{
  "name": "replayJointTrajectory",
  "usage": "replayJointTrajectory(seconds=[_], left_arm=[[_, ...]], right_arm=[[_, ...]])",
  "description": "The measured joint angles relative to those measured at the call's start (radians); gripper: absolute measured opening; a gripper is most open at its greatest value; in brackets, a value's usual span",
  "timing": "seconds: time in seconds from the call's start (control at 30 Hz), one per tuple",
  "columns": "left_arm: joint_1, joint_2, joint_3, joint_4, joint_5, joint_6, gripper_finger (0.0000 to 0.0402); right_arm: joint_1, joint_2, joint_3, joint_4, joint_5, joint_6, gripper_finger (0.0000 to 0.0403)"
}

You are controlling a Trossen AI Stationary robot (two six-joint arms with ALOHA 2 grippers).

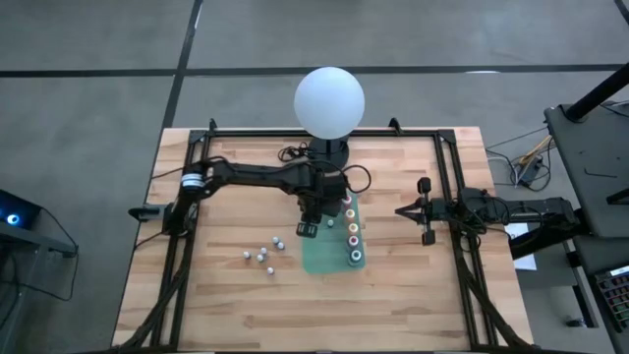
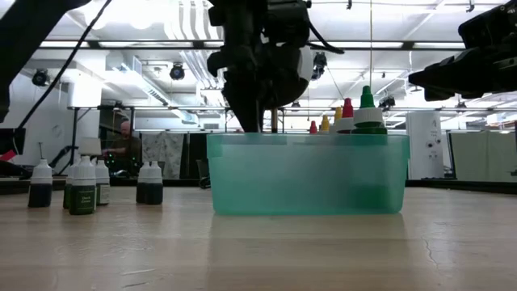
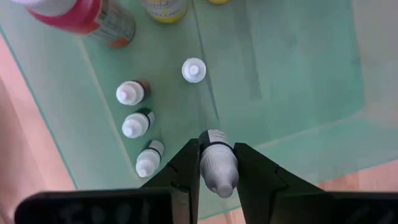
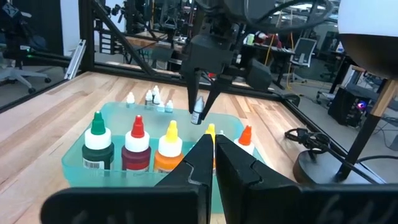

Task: Pick & Place food coloring
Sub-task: Put the small red food coloring bottle into the green bin

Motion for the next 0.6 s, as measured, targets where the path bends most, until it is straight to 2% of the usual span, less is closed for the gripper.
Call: replayJointTrajectory(seconds=[0.27, 0.6], left_arm=[[-0.003, 0.025, 0.0, 0.003, 0.0, -0.004, 0.0058], [-0.004, 0.079, -0.001, 0.012, 0.005, 0.108, 0.0058]], right_arm=[[0.0, 0.0, 0.0, 0.0, 0.0, 0.001, 0.0009], [0.0, 0.0, 0.0, 0.0, 0.0, -0.001, 0.0009]])
